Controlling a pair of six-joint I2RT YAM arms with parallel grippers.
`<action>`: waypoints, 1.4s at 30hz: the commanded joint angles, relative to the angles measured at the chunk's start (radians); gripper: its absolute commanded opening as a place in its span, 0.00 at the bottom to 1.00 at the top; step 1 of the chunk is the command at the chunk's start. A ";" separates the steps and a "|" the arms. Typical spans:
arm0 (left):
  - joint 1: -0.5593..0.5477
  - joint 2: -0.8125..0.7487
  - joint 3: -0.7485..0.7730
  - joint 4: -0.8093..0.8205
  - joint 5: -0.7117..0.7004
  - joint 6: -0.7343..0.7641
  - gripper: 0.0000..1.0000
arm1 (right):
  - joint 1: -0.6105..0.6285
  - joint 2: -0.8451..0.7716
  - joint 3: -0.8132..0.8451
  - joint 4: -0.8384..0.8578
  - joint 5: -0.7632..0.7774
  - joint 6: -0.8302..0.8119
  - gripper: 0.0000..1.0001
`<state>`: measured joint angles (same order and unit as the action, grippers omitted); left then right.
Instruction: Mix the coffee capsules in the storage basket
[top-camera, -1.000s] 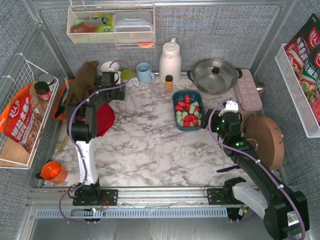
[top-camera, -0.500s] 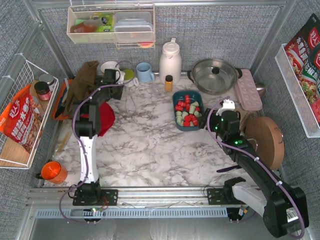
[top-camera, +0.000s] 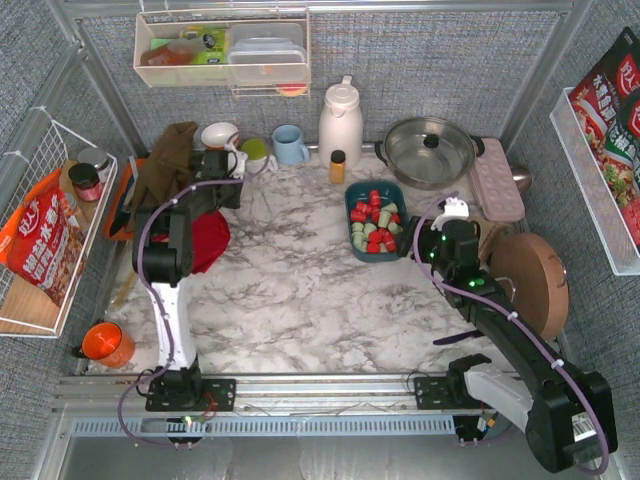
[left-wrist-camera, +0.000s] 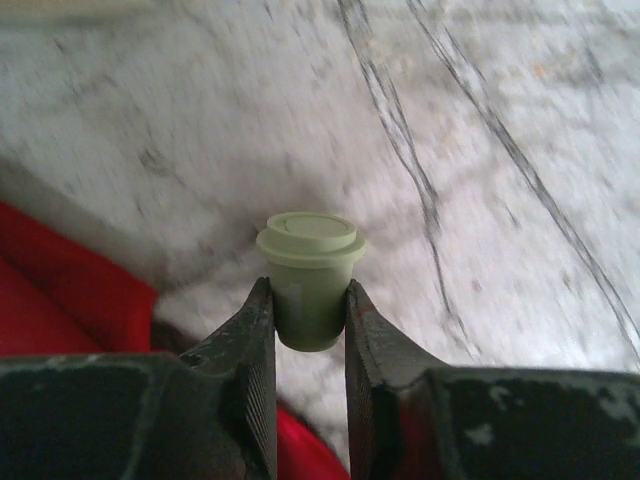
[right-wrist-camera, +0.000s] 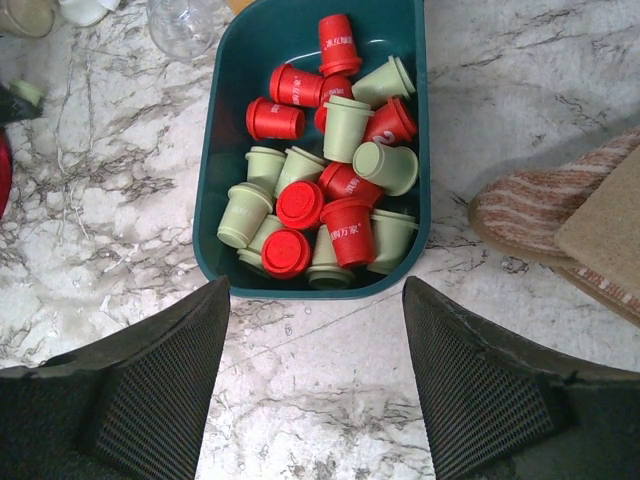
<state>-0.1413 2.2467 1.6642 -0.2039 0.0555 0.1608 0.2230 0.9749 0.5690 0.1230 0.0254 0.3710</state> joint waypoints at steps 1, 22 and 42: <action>-0.001 -0.145 -0.187 0.191 0.086 -0.057 0.10 | 0.001 0.012 0.024 0.016 -0.006 0.023 0.74; -0.448 -0.747 -0.913 0.974 0.350 -0.142 0.08 | 0.167 0.050 0.258 -0.181 -0.249 0.061 0.68; -0.716 -0.729 -0.936 1.061 0.320 -0.043 0.09 | 0.320 0.170 0.310 -0.161 -0.195 0.088 0.57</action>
<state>-0.8307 1.5223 0.7326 0.7792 0.3237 0.1101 0.5343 1.1378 0.8719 -0.0708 -0.1806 0.4580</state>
